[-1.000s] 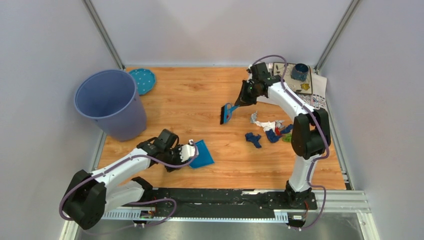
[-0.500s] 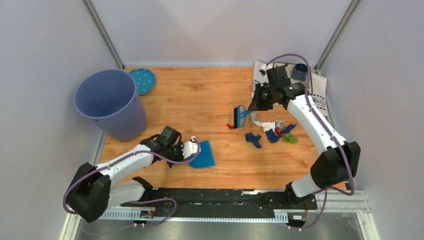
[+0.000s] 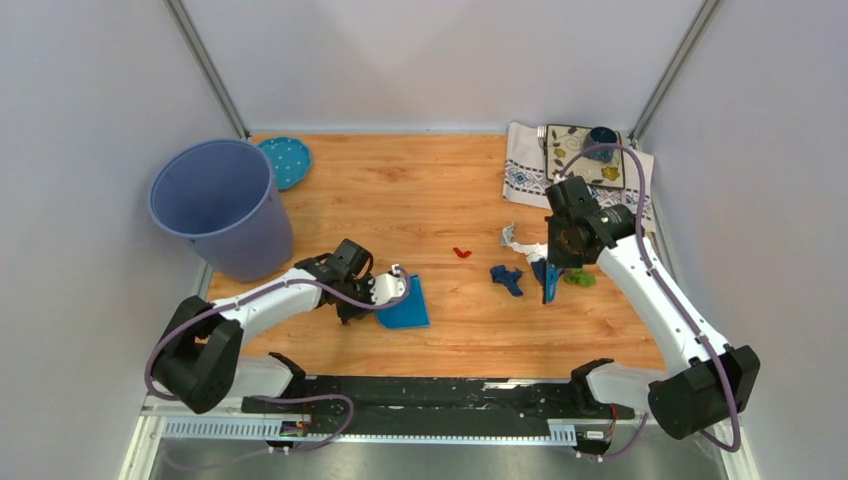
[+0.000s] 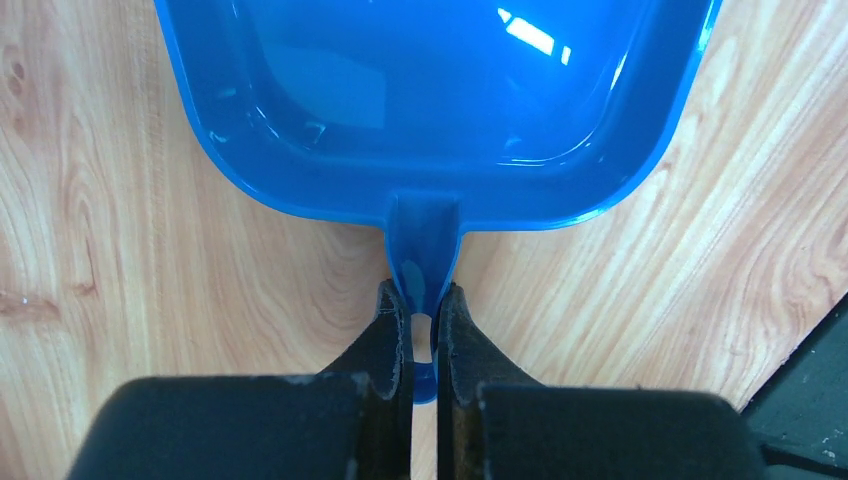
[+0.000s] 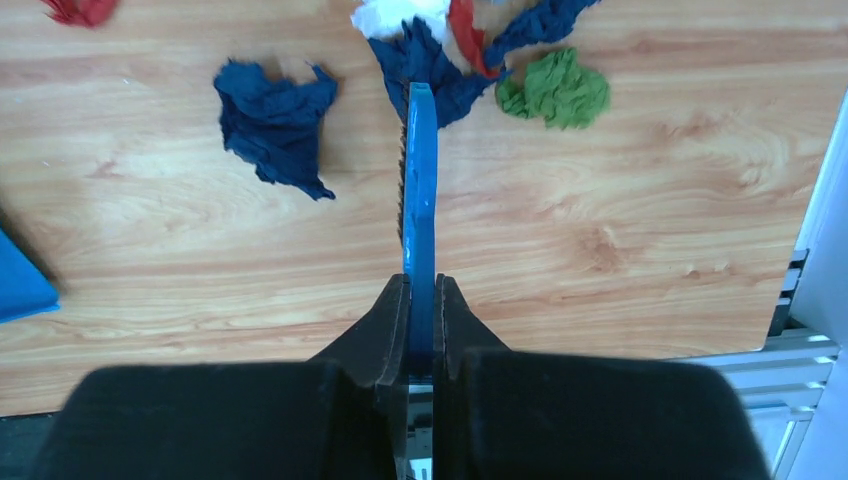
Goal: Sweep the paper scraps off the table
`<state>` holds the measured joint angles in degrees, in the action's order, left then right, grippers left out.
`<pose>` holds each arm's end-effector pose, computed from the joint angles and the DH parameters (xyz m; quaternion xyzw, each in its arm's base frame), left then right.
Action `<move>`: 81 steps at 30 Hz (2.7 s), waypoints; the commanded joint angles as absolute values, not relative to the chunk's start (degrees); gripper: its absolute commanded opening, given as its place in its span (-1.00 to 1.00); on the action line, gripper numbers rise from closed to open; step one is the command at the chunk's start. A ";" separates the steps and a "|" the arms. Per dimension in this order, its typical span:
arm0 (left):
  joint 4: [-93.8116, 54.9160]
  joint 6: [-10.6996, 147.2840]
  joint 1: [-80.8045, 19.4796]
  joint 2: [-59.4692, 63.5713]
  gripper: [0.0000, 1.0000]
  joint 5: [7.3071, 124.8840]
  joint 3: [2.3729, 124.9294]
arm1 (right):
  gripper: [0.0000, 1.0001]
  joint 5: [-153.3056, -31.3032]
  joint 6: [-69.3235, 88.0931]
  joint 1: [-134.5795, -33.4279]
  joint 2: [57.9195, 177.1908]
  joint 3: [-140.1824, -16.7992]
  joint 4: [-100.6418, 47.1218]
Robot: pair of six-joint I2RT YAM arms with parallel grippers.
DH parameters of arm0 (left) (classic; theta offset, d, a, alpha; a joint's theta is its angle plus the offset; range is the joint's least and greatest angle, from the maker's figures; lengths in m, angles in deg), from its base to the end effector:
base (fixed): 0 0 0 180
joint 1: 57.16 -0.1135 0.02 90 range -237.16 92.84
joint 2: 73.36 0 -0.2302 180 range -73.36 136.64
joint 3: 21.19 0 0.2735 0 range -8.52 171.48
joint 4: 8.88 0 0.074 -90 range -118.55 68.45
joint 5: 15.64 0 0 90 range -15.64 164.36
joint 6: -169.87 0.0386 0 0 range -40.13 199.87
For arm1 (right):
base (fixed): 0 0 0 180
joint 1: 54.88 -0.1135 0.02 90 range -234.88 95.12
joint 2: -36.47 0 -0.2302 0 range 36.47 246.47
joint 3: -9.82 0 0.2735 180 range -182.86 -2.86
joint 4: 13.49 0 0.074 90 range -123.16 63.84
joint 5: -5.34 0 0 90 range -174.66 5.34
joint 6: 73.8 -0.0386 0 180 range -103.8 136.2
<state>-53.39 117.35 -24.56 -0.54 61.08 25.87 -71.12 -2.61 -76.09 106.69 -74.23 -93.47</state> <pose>0.1940 -0.1346 0.1095 0.5781 0.7899 -0.1066 0.1749 0.2389 0.0830 0.2935 0.0040 0.9719 -0.0382 0.2323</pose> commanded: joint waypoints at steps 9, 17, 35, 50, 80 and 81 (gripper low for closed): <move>-61.01 118.19 -24.73 11.10 -1.00 60.38 36.83 | -1.00 -72.36 1.34 -86.42 116.62 -75.09 -80.48; -60.40 117.49 -24.73 12.51 -1.00 59.50 37.62 | -1.00 -78.85 -1.45 -99.07 128.49 -84.50 -78.20; -57.23 115.20 -26.22 8.47 -1.00 62.93 35.16 | -1.00 -81.36 -3.84 -104.98 121.74 -90.21 -72.48; -59.69 113.45 -26.23 13.30 -1.00 62.76 39.73 | -1.00 -65.50 16.02 -90.47 134.10 -98.21 -77.58; -65.30 114.50 -26.93 17.80 -1.00 67.33 46.41 | -1.00 -82.92 -8.06 -97.06 130.52 -92.15 -68.33; -66.54 115.54 -26.93 16.83 -1.00 67.59 46.41 | -1.00 -82.21 -7.62 -96.98 130.08 -91.98 -68.70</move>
<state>-60.62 112.34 -26.18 20.62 65.06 46.38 -88.08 -8.84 -96.77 134.99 -91.93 -68.62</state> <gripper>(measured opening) 0.044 0.068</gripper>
